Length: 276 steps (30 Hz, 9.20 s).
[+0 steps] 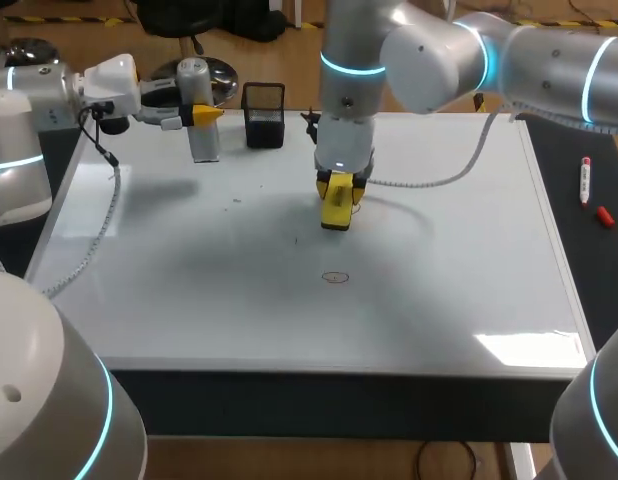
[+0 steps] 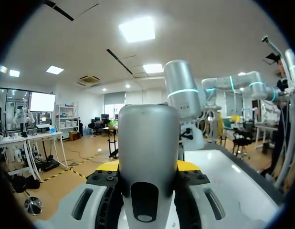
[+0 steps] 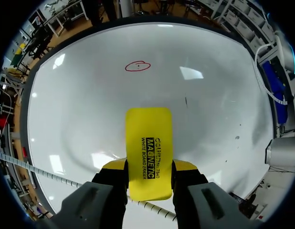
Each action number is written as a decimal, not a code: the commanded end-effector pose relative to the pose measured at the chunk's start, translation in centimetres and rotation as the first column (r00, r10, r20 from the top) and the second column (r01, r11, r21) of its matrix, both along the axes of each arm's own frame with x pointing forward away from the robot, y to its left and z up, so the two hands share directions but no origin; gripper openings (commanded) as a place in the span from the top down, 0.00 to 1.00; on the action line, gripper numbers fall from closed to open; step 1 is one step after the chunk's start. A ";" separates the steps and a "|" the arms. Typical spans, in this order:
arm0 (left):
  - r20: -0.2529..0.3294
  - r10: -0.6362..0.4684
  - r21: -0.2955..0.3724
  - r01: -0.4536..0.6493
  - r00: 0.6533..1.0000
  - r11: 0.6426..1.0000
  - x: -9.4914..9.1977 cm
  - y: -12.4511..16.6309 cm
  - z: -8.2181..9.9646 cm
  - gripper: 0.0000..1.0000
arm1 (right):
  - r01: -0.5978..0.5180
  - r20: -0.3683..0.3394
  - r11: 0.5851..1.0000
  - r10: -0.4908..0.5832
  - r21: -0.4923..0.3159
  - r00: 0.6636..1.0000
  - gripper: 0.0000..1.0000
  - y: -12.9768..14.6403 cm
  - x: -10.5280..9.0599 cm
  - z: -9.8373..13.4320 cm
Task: Pick up the inspection probe, press it on each red-marked spot on the whiteboard one by one, put down the probe, pick up the eraser, and wipe off all the red marks.
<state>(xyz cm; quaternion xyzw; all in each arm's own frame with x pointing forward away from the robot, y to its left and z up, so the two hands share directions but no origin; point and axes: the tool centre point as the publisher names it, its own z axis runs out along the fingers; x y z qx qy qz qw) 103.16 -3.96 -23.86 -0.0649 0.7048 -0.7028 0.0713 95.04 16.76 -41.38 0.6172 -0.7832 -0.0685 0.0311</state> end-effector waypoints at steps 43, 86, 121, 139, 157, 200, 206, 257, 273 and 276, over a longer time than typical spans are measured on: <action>0.003 0.004 0.000 -0.004 1.000 1.000 -0.1 -0.1 0.1 1.00 | 0.088 -0.049 0.996 -0.089 -0.033 0.995 1.00 -4.2 -1.1 -1.9; 0.003 0.004 0.000 -0.004 1.000 1.000 -0.1 -0.1 0.1 1.00 | 0.066 0.111 0.998 -0.065 -0.005 0.992 1.00 -3.7 -0.4 6.2; 0.003 0.004 0.000 -0.004 1.000 1.000 -0.1 -0.1 0.1 1.00 | 0.575 0.015 0.817 -0.575 -0.045 0.818 1.00 -22.4 17.0 5.1; 0.003 0.004 0.000 -0.004 1.000 1.000 -0.1 -0.1 0.1 1.00 | 0.606 0.015 0.794 -0.606 -0.046 0.795 1.00 -24.2 17.2 4.6; 0.003 0.004 0.000 -0.004 1.000 1.000 -0.1 -0.1 0.1 1.00 | 0.606 0.015 0.794 -0.606 -0.046 0.795 1.00 -24.2 17.2 4.6; 0.020 -0.380 -0.085 0.381 0.925 0.921 -22.2 -13.0 0.3 1.00 | 0.606 0.015 0.794 -0.606 -0.046 0.795 1.00 -24.2 17.2 4.6; 0.004 -0.433 -0.089 0.431 0.902 0.898 -23.2 -15.2 -0.7 1.00 | 0.606 0.015 0.794 -0.606 -0.046 0.795 1.00 -24.2 17.2 4.6; -0.098 -0.538 -0.081 0.532 0.837 0.843 -23.2 -23.4 -6.2 1.00 | 0.606 0.015 0.794 -0.606 -0.046 0.795 1.00 -24.2 17.2 4.6; -0.108 -0.532 -0.078 0.526 0.840 0.847 -23.2 -23.2 -6.9 1.00 | 0.606 0.015 0.794 -0.606 -0.046 0.795 1.00 -24.2 17.2 4.6; -0.108 -0.531 -0.078 0.525 0.841 0.848 -23.0 -23.1 -6.9 1.00 | 0.606 0.015 0.794 -0.606 -0.046 0.795 1.00 -24.2 17.2 4.6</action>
